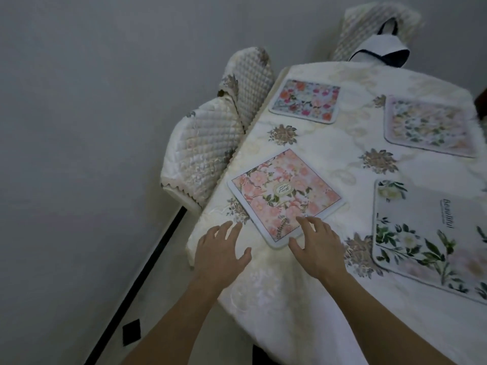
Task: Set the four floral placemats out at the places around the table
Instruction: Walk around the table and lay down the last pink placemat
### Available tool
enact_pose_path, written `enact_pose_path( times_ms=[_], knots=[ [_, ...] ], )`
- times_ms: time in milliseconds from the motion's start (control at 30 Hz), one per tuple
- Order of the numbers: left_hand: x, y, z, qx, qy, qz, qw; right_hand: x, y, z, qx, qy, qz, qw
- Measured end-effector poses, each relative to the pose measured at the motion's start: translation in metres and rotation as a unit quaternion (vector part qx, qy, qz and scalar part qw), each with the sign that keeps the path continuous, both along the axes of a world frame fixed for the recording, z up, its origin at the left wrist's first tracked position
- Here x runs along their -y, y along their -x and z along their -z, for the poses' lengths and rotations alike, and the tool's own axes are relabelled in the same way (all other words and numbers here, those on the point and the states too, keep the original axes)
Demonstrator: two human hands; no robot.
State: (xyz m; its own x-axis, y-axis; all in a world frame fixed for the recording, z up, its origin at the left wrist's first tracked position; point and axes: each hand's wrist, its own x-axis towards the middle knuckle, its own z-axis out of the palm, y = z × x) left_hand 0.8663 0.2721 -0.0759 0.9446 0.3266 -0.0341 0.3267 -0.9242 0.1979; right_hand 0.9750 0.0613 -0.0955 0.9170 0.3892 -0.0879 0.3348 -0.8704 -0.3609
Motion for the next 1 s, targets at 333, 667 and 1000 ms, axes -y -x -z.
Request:
enact_pose_path(
  times_ms=[333,667,1000],
  knots=[
    [-0.007,-0.093,0.022,0.012,0.098,-0.047,0.994,0.015,-0.084,0.01,0.017,0.022,0.063,0.998],
    [-0.017,-0.152,0.048,-0.006,0.294,-0.239,0.925,-0.007,-0.17,0.021,0.023,0.091,0.066,0.993],
    [-0.018,-0.179,0.075,0.003,0.431,-0.405,0.806,-0.026,-0.255,0.054,-0.062,0.142,0.052,0.987]
  ],
)
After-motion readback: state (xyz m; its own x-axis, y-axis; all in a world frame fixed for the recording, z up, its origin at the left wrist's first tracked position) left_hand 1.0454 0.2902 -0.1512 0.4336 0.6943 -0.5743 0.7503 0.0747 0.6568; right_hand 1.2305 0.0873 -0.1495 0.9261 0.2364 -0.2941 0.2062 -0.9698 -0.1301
